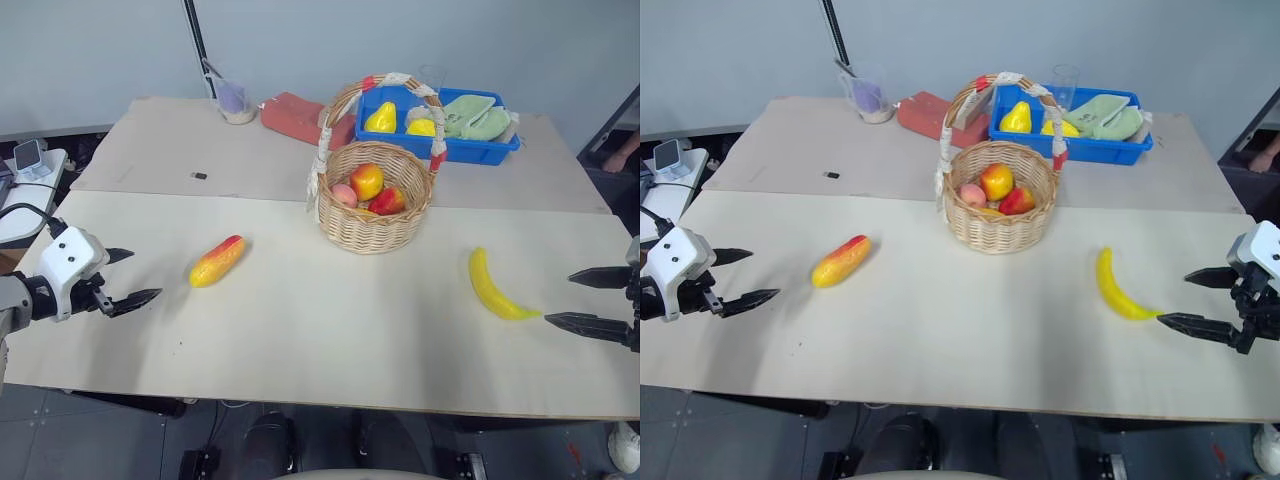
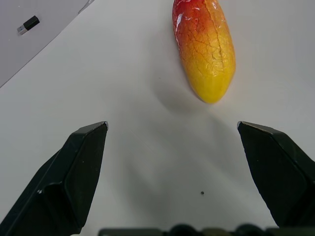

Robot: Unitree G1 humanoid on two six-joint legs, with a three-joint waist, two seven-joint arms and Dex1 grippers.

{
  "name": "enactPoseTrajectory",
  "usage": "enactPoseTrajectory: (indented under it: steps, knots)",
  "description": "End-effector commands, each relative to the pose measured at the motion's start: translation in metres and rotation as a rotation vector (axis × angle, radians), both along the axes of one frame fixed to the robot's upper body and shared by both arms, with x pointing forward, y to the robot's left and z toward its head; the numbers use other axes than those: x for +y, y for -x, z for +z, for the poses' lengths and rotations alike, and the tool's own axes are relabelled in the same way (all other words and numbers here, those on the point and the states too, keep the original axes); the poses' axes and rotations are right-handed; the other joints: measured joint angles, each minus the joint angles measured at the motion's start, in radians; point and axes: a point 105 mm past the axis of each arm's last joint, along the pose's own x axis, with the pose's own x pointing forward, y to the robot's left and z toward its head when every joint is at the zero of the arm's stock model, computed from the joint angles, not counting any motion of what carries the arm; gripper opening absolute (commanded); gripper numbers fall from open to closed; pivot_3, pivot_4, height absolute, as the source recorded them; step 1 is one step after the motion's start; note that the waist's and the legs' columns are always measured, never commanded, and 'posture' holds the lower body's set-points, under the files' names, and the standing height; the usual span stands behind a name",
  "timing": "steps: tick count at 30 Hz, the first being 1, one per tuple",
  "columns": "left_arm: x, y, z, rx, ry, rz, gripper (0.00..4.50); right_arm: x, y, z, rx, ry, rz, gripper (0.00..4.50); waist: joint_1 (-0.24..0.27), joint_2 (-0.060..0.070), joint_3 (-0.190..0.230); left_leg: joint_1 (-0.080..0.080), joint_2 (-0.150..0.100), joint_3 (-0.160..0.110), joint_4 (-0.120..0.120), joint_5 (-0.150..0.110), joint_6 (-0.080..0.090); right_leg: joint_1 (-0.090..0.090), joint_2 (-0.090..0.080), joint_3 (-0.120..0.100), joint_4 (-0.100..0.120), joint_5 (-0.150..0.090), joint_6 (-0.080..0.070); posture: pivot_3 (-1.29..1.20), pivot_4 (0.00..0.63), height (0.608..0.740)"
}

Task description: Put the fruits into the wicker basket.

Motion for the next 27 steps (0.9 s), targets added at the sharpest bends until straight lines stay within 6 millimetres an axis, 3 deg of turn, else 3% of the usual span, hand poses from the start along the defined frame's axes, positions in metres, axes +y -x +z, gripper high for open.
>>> enactPoseTrajectory:
  steps: [1, 27]
  knots:
    - [0.0013, 0.0009, 0.0125, -0.029, -0.012, -0.009, 4.50, -0.0002, -0.0024, 0.0146, -0.054, 0.031, 0.013, 4.48, 0.000, 0.000, 0.000, 0.000, 0.000, 0.000, 0.000, 0.000, 0.000, 0.000, 0.000, 0.000, 0.000, 0.000, 0.000, 0.00, 0.150, 0.659]
    - [-0.0001, -0.0045, 0.0171, -0.021, 0.080, -0.014, 4.50, 0.0015, -0.0022, 0.0138, -0.060, 0.032, 0.015, 4.48, 0.000, 0.000, 0.000, 0.000, 0.000, 0.000, 0.000, 0.000, 0.000, 0.000, 0.000, 0.000, 0.000, 0.000, 0.000, 0.00, 0.150, 0.659]
